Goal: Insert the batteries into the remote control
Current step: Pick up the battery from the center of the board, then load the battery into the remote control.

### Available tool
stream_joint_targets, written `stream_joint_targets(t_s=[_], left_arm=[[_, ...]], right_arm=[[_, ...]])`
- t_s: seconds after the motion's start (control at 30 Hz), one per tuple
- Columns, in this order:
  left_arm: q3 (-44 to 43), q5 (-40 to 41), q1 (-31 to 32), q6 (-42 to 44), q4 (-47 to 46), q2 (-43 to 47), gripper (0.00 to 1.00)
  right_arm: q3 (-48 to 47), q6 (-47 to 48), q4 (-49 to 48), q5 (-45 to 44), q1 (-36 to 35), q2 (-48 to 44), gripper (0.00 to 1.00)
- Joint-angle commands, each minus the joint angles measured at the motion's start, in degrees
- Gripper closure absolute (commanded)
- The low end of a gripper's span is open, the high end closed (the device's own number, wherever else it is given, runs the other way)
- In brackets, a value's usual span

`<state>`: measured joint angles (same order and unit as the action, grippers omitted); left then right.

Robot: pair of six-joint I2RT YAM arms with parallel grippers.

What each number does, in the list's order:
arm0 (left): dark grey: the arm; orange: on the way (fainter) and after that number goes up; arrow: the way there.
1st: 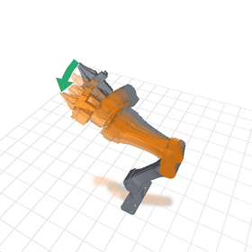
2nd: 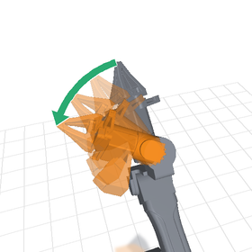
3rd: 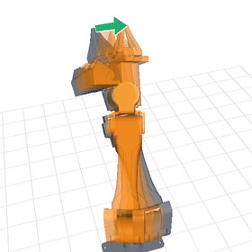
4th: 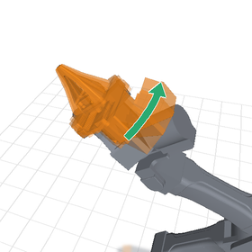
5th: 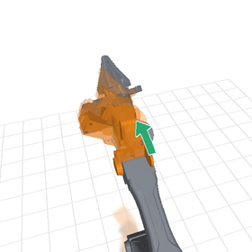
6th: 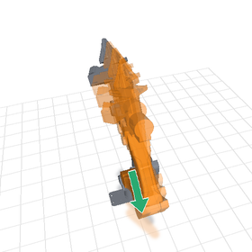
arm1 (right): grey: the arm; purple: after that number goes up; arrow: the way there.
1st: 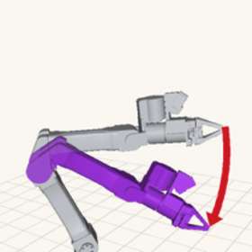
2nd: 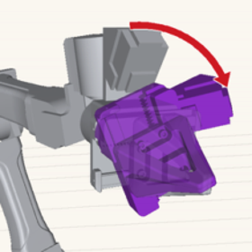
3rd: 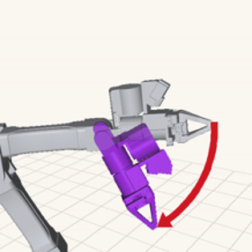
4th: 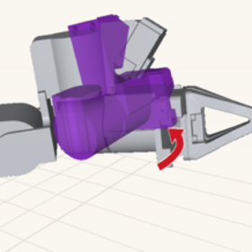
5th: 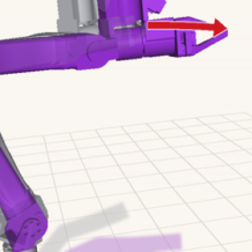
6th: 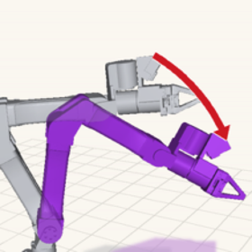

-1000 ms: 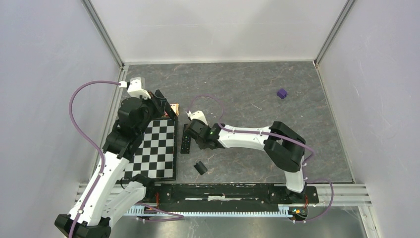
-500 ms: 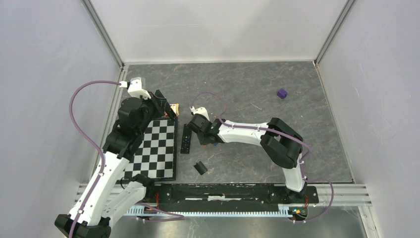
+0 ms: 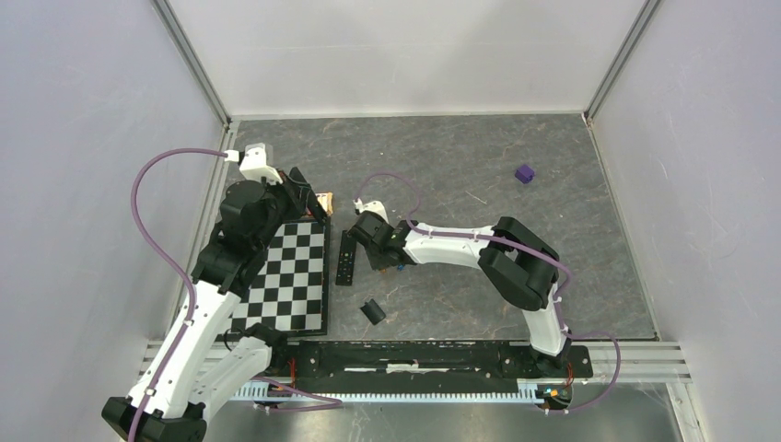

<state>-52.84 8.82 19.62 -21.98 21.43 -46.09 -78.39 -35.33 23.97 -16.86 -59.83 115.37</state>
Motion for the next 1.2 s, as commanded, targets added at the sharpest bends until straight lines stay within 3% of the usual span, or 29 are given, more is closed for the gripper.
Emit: stream_joint_targets(t_s=[0.0,0.13,0.37,0.53,0.87,1.03,1.17], left_arm=[[-0.12,-0.54,-0.19,2.64,-0.08,0.47,0.98],[0.05,-1.51,-0.17,2.56,0.26,0.31,0.98],[0.10,-10.50,-0.19,0.63,0.09,-3.56,0.98],[1.01,-19.34,-0.22,-4.12,-4.75,-7.86,0.98],[4.07,-45.95,-0.25,-19.74,-34.21,-20.40,0.98],[2.88,-55.02,-0.23,-31.77,-51.46,-27.17,0.98],[1.51,-57.09,-0.33,-42.47,-62.25,-31.07,0.98]], right_arm=[[0.46,-0.79,1.43,-0.94,0.11,1.24,0.87],[1.79,0.33,0.06,-3.56,0.23,-1.35,0.97],[7.39,5.37,-6.51,-6.89,0.98,-13.50,0.98],[12.08,6.70,-10.39,-4.02,4.11,-22.79,0.98],[15.26,8.36,-21.76,4.72,10.47,-41.53,0.97],[15.17,10.97,-27.47,8.14,10.65,-45.76,0.96],[16.42,12.93,-28.60,9.59,10.75,-48.26,0.96]])
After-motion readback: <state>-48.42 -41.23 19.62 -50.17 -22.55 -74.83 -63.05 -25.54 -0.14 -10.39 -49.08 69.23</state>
